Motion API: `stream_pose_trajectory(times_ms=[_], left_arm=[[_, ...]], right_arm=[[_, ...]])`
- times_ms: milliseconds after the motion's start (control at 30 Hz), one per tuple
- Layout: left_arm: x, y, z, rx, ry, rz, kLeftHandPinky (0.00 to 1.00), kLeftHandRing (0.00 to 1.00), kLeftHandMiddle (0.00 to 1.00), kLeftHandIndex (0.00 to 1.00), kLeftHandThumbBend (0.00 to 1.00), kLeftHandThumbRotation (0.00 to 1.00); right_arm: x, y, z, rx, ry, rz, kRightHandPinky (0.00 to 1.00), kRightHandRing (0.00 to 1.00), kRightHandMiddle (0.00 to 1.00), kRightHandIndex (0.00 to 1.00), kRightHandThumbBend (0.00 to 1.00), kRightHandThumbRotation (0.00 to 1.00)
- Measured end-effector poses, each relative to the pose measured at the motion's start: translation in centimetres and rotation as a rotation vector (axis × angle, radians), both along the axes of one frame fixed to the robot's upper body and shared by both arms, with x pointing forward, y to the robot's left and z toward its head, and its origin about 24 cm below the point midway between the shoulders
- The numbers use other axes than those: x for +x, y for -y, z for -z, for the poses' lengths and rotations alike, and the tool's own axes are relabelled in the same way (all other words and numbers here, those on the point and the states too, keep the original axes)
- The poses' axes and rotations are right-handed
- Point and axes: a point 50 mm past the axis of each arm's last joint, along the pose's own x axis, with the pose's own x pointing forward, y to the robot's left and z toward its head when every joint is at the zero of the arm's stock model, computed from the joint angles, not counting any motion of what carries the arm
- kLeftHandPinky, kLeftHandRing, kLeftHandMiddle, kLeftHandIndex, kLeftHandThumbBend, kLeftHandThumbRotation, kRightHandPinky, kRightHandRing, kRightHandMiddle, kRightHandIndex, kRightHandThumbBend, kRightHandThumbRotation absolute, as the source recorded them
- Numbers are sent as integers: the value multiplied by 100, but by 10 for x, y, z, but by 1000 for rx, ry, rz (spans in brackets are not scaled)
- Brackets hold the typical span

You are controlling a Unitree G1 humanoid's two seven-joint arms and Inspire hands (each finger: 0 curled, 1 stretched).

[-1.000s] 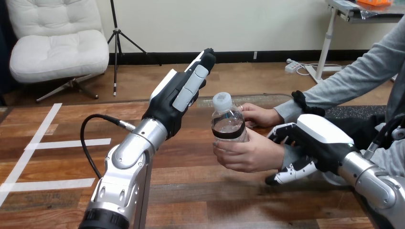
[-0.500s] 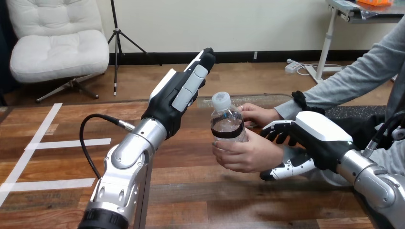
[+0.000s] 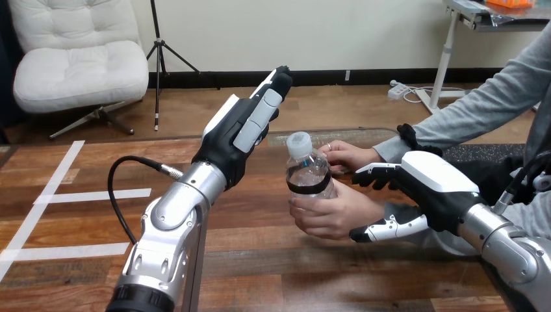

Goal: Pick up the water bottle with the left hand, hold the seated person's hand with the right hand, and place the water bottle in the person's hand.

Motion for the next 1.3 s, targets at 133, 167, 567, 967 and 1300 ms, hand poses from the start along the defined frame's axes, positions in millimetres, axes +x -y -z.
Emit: stream_pose_trajectory(times_ms=[133, 167, 567, 967, 1300], left_arm=[[0, 0, 0, 1, -1, -1, 100, 100, 100, 100, 100, 100], [0, 0, 0, 1, -1, -1, 100, 100, 100, 100, 100, 100], [0, 0, 0, 0, -3, 4, 100, 100, 100, 100, 100, 100], [0, 0, 1, -1, -5, 6, 100, 100, 100, 100, 100, 100], [0, 0, 1, -2, -5, 9, 100, 100, 100, 100, 100, 100]], right_arm=[[0, 0, 0, -1, -3, -1, 79, 81, 82, 83, 100, 65], [0, 0, 0, -1, -3, -1, 79, 81, 82, 83, 100, 66], [0, 0, 0, 0, -5, -1, 80, 82, 83, 84, 100, 69], [0, 0, 0, 5, -5, 0, 79, 81, 83, 84, 100, 71], [1, 1, -1, 48, -29, 16, 70, 81, 84, 85, 100, 82]])
